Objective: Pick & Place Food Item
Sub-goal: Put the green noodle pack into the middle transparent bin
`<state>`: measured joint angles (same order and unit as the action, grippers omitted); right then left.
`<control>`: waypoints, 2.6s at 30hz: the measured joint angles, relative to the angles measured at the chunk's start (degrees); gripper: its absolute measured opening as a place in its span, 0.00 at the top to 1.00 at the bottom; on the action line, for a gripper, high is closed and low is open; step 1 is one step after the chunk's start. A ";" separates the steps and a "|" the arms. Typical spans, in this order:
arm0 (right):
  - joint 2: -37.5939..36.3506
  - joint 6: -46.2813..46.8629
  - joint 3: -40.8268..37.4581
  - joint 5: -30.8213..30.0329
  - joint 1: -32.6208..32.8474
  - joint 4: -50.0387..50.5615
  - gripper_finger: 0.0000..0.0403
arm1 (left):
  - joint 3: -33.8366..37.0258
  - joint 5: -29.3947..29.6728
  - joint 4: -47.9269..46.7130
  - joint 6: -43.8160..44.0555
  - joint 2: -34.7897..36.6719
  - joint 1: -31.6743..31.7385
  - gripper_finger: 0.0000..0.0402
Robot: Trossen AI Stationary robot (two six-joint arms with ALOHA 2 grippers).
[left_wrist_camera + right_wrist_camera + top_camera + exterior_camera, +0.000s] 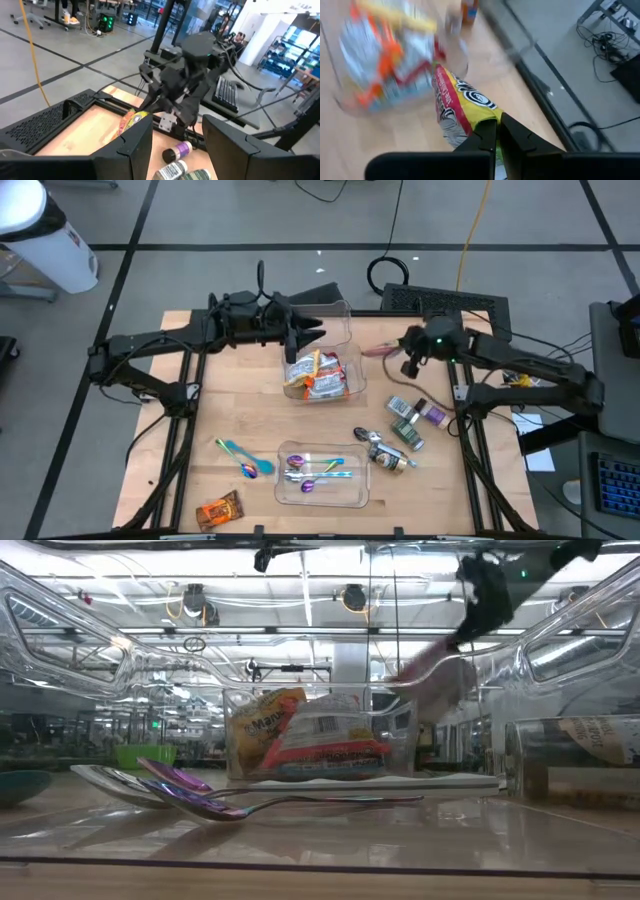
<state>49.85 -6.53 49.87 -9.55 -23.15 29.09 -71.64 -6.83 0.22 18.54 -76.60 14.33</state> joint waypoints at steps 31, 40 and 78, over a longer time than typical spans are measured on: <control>20.06 58.13 5.50 33.94 2.37 -38.02 1.00 | -0.02 -5.89 -7.91 -2.94 0.00 -0.43 0.56; 27.69 63.59 5.46 39.97 2.37 -39.44 1.00 | -0.02 -8.21 -10.34 -2.90 0.00 -0.69 0.56; 33.28 35.62 5.39 38.24 -5.77 -24.84 0.86 | -0.02 -4.65 -12.14 -2.20 0.00 -1.73 0.56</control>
<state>83.13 29.09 55.27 28.69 -28.92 4.24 -71.65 -11.48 -11.92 16.34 -76.60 12.60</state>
